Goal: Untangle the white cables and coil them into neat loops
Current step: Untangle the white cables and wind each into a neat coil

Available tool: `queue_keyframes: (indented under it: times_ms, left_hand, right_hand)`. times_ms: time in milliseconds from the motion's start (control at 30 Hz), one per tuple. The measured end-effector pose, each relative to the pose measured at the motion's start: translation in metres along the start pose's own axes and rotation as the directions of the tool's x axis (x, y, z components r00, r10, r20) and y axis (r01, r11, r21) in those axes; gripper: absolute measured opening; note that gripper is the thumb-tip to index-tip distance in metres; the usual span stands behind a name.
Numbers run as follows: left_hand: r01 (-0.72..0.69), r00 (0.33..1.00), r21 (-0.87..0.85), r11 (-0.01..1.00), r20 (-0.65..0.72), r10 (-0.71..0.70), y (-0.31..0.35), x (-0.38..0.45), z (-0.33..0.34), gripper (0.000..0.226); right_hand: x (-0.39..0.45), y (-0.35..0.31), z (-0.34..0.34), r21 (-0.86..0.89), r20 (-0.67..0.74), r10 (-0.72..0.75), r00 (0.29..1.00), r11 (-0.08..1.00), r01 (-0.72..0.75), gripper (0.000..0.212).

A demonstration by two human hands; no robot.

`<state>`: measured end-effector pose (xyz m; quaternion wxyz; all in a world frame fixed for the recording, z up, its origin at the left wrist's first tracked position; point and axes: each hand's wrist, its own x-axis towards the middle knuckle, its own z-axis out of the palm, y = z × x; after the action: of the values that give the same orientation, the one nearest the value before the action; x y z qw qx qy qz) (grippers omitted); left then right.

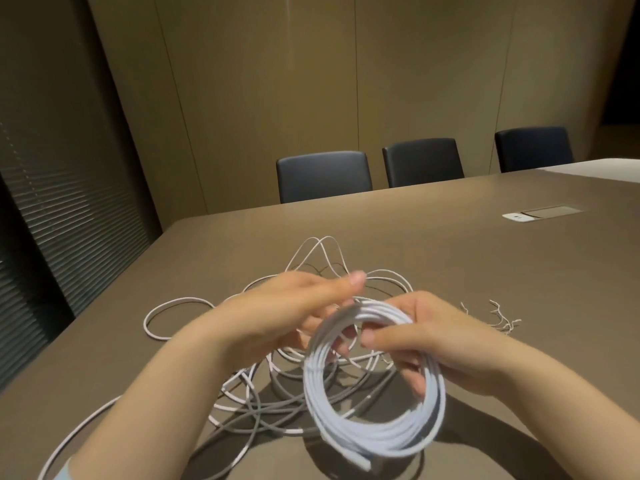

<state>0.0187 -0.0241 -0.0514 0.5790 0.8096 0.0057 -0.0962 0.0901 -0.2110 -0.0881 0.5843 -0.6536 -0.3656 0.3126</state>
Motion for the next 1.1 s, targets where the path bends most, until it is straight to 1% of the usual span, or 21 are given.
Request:
queue_keyframes:
  times_ms: [33,100,200,233,300,367,400,467,533,600,667,733,800,867,900,933,967,1000,1033,1067,1100]
  left_hand:
    - [-0.007,1.0,0.064,0.998,0.024,0.005,-0.002,0.001,0.005,0.052]
    - [-0.035,0.999,0.107,0.994,0.019,0.033,-0.008,0.005,0.01,0.049]
    - [-0.097,0.991,0.095,0.991,-0.083,0.105,-0.01,0.008,0.008,0.035]
    - [-0.108,0.985,0.084,0.991,-0.127,0.118,-0.01,0.009,0.006,0.037]
    - [-0.125,0.97,-0.02,0.992,-0.214,0.118,-0.01,0.011,0.003,0.046]
    - [-0.141,0.957,-0.201,0.969,-0.279,0.081,-0.01,0.014,-0.002,0.047]
    - [-0.15,0.955,-0.289,0.945,-0.289,0.062,-0.01,0.014,-0.004,0.046]
    - [-0.143,0.965,-0.39,0.91,-0.259,0.041,-0.011,0.014,-0.007,0.042]
    - [-0.095,0.981,-0.381,0.919,-0.193,0.022,-0.01,0.011,-0.009,0.034]
    - [-0.045,0.99,-0.32,0.946,-0.138,0.0,-0.009,0.009,-0.01,0.034]
    - [-0.02,0.994,-0.263,0.965,-0.111,-0.01,-0.01,0.008,-0.01,0.038]
    - [-0.026,0.994,-0.212,0.977,-0.105,0.004,-0.011,0.009,-0.007,0.042]
    - [-0.066,0.992,-0.222,0.973,-0.121,0.039,-0.015,0.013,-0.005,0.044]
    - [-0.1,0.987,-0.243,0.965,-0.149,0.065,-0.019,0.016,-0.004,0.043]
    - [-0.112,0.984,-0.247,0.963,-0.166,0.072,-0.02,0.017,-0.004,0.042]
    - [-0.121,0.98,-0.251,0.96,-0.184,0.075,-0.021,0.018,-0.003,0.041]
    - [-0.126,0.976,-0.261,0.957,-0.203,0.074,-0.021,0.019,-0.003,0.04]
    - [-0.128,0.973,-0.276,0.953,-0.222,0.066,-0.022,0.019,-0.003,0.038]
    - [-0.125,0.97,-0.292,0.948,-0.237,0.055,-0.022,0.02,-0.002,0.037]
    - [-0.121,0.968,-0.305,0.945,-0.249,0.043,-0.023,0.021,-0.002,0.036]
    - [-0.117,0.965,-0.313,0.943,-0.26,0.034,-0.024,0.022,-0.002,0.036]
  right_hand:
    - [0.001,0.003,0.002,-0.043,0.016,0.013,1.0,0.999,-0.013,0.024]
    - [0.003,0.005,0.004,-0.056,-0.005,0.01,1.0,0.998,-0.011,0.031]
    - [0.004,0.006,0.004,-0.012,-0.06,-0.019,0.998,1.0,0.019,0.033]
    - [0.005,0.008,0.002,0.016,-0.094,-0.019,0.995,1.0,0.021,0.04]
    - [0.008,0.012,-0.001,0.108,-0.192,0.005,0.981,0.994,0.016,0.055]
    - [0.01,0.012,-0.002,0.224,-0.245,0.037,0.969,0.974,0.02,0.061]
    - [0.011,0.011,-0.001,0.264,-0.247,0.054,0.968,0.964,0.014,0.06]
    - [0.011,0.009,-0.001,0.269,-0.253,0.072,0.965,0.963,-0.001,0.047]
    - [0.01,0.009,-0.001,0.199,-0.292,0.055,0.955,0.98,0.004,0.032]
    - [0.009,0.01,-0.003,0.116,-0.312,0.029,0.95,0.993,0.008,0.024]
    - [0.007,0.01,-0.004,0.057,-0.278,0.007,0.961,0.998,0.009,0.023]
    - [0.007,0.01,-0.005,0.027,-0.244,-0.002,0.97,1.0,0.009,0.023]
    - [0.007,0.009,-0.008,0.013,-0.227,-0.006,0.974,1.0,0.01,0.029]
    - [0.007,0.006,-0.016,-0.004,-0.253,0.004,0.968,1.0,-0.005,0.038]
    - [0.008,0.006,-0.023,-0.007,-0.302,0.01,0.953,1.0,-0.012,0.04]
    - [0.009,0.008,-0.032,-0.014,-0.385,0.012,0.923,1.0,-0.019,0.04]
    - [0.011,0.013,-0.043,-0.054,-0.488,0.006,0.873,0.998,-0.037,0.034]
    - [0.013,0.018,-0.055,-0.161,-0.589,-0.021,0.808,0.983,-0.092,0.025]
    - [0.013,0.026,-0.068,-0.318,-0.668,-0.07,0.741,0.927,-0.2,0.017]
    - [0.014,0.034,-0.081,-0.447,-0.707,-0.108,0.699,0.834,-0.323,0.012]
    - [0.015,0.039,-0.09,-0.514,-0.725,-0.115,0.679,0.746,-0.423,0.009]
